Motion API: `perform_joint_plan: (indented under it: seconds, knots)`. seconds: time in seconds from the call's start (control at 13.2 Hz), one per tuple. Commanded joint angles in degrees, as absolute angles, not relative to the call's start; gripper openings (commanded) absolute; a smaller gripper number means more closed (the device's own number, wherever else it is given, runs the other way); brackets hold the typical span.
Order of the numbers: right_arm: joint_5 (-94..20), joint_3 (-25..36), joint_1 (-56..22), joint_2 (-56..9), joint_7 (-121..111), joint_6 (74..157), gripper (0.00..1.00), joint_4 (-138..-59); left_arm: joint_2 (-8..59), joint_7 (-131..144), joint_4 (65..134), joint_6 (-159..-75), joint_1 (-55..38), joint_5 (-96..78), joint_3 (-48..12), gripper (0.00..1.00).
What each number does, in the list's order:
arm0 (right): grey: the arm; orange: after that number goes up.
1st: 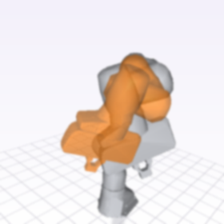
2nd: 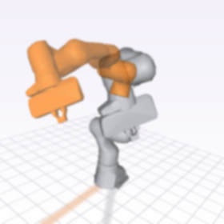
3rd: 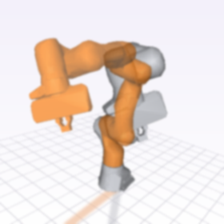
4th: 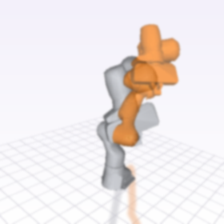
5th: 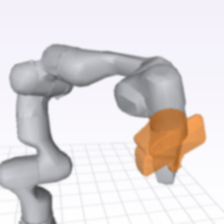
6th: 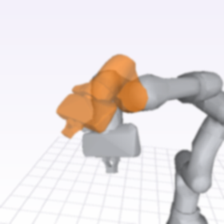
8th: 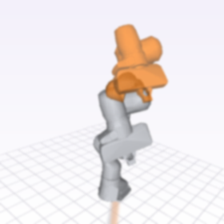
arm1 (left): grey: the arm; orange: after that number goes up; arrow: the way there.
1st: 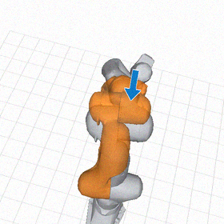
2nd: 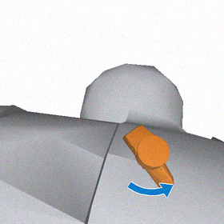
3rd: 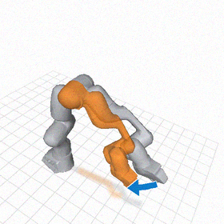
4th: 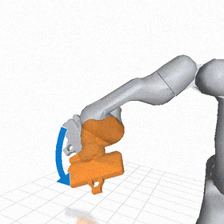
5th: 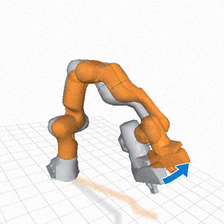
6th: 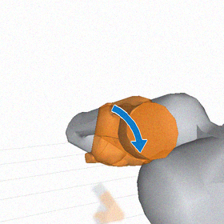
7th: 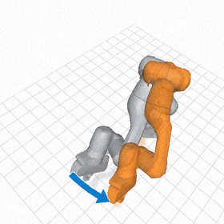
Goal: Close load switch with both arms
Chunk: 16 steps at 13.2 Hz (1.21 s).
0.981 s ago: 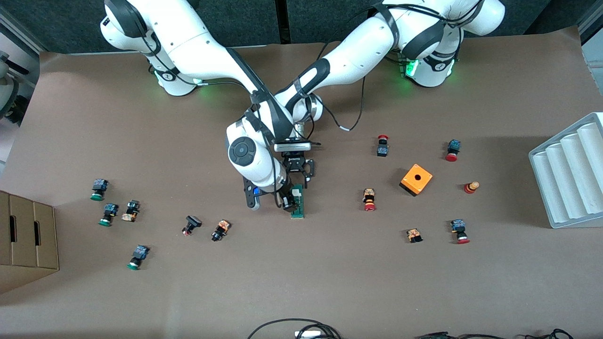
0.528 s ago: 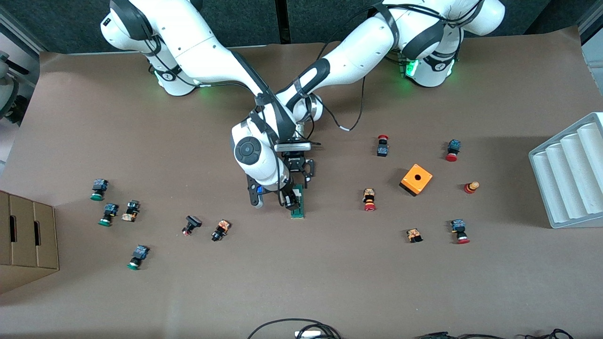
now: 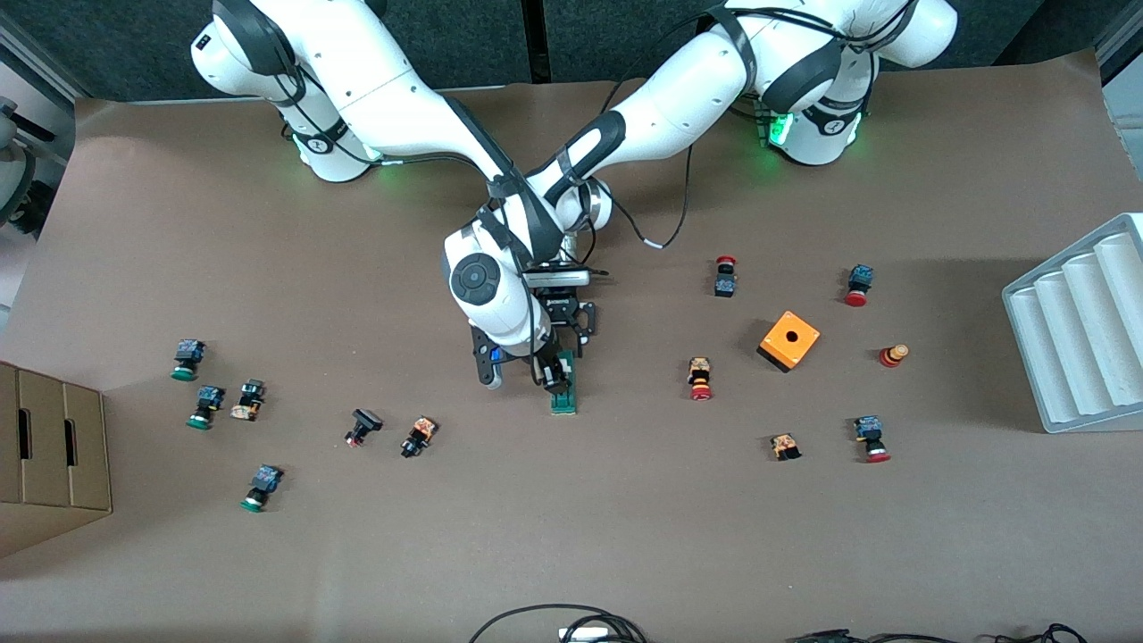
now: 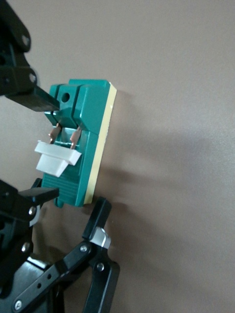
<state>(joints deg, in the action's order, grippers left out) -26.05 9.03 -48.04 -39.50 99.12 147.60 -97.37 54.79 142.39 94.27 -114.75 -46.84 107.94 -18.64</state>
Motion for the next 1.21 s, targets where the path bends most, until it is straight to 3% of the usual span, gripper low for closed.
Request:
perform_joint_plan:
  seconds: [0.0, 0.91, 1.13]
  knots:
    - [-27.42, 9.32, -48.69, -40.25, 99.23, 150.73, 0.7, -97.82, 55.02, 143.96, 94.66, -114.17, -47.11, 108.9, -18.19, 0.77]
    - [-28.47, 9.32, -46.76, -39.9, 99.23, 148.89, 0.5, -94.83, 55.2, 143.88, 94.66, -114.17, -47.2, 108.9, -18.11, 0.77]
    - [-28.56, 9.32, -46.06, -39.64, 99.32, 147.32, 0.49, -93.52, 55.28, 143.96, 94.83, -114.17, -47.11, 108.98, -18.11, 0.77]
